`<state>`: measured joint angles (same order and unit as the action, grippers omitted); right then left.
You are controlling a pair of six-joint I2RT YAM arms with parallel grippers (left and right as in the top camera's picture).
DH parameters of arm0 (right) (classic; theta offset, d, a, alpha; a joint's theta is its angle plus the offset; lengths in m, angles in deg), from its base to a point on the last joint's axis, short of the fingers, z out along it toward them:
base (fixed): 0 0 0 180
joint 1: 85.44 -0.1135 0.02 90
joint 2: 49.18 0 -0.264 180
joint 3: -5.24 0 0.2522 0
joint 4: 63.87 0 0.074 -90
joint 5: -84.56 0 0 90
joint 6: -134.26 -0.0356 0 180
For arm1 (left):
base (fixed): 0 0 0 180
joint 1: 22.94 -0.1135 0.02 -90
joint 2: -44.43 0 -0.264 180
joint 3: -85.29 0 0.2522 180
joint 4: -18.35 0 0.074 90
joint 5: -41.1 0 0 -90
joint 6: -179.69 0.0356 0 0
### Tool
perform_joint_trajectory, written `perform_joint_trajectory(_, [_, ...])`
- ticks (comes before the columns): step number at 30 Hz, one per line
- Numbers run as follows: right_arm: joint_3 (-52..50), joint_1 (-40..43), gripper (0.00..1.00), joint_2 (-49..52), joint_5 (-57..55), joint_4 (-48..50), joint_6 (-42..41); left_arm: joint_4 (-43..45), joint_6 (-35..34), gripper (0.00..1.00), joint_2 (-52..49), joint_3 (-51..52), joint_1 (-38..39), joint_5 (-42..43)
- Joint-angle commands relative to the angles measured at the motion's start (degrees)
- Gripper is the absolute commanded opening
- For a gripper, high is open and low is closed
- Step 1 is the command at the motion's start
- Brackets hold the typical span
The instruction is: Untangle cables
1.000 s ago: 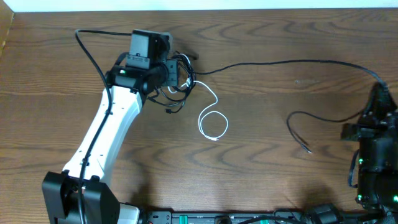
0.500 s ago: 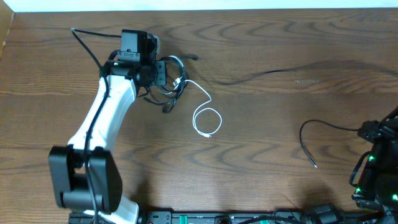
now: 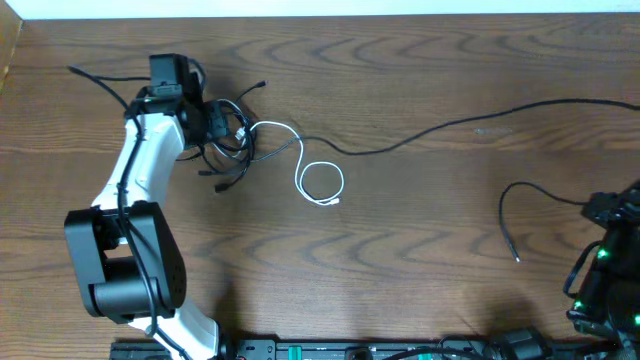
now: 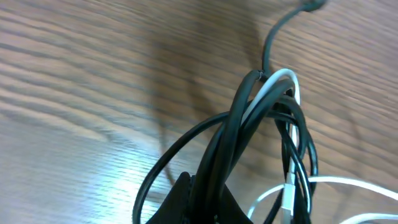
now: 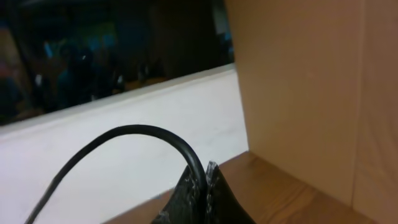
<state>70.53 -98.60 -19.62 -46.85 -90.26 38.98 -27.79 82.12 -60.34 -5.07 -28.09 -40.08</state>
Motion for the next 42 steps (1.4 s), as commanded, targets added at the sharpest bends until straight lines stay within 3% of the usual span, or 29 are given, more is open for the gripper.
perform_joint_trajectory(1, [0.1, 0.5, 0.01, 3.7, 9.6, -3.1, -1.2, 0.2, 5.8, 0.07, 0.5, -0.3, -1.4, 16.0])
perform_joint_trajectory(17, [0.1, 0.4, 0.02, 29.0, 41.7, -10.6, -15.3, -0.7, 29.9, 0.07, 0.4, 0.7, -2.3, 49.3])
perform_joint_trajectory(21, [0.1, 0.4, 0.08, 34.5, 47.1, -14.7, -15.3, -0.8, 30.5, 0.07, 0.3, 0.7, -2.3, 51.4])
perform_joint_trajectory(23, [0.1, 0.4, 0.21, 36.5, 49.1, -16.3, -15.3, -0.8, 30.4, 0.07, 0.3, 0.7, -2.3, 50.5])
perform_joint_trajectory(24, [0.1, 0.4, 0.34, 37.6, 50.1, -16.5, -15.3, -0.8, 30.1, 0.07, 0.3, 0.7, -2.3, 49.5])
perform_joint_trajectory(25, [0.1, 0.4, 0.62, 39.0, 50.9, -16.4, -15.3, -0.8, 28.7, 0.08, 0.3, 0.7, -2.3, 45.5])
perform_joint_trajectory(27, [0.1, 0.4, 0.79, 40.5, 52.0, -16.0, -15.6, -0.8, 25.8, 0.09, 0.3, 0.7, -2.3, 40.3])
perform_joint_trajectory(29, [0.1, 0.4, 0.84, 41.7, 53.4, -15.0, -16.2, -0.8, 22.6, 0.32, 0.3, 0.7, -2.3, 34.9])
perform_joint_trajectory(31, [0.1, 0.3, 0.87, 43.0, 54.3, -13.5, -16.7, -0.7, 21.7, 0.39, 0.3, 0.7, -2.3, 32.6])
perform_joint_trajectory(35, [0.1, 0.1, 0.92, 46.8, 57.7, -9.8, -17.5, -0.3, 21.8, 0.67, 0.3, 0.7, -2.3, 32.5])
perform_joint_trajectory(37, [0.1, -0.4, 0.93, 48.5, 58.4, -7.8, -17.4, 0.2, 21.8, 0.71, 0.3, 0.7, -2.3, 32.2])
perform_joint_trajectory(42, [0.1, -3.3, 0.93, 53.4, 58.5, -0.3, -17.4, 0.7, 19.7, 0.72, 0.3, 0.7, -2.3, 26.6])
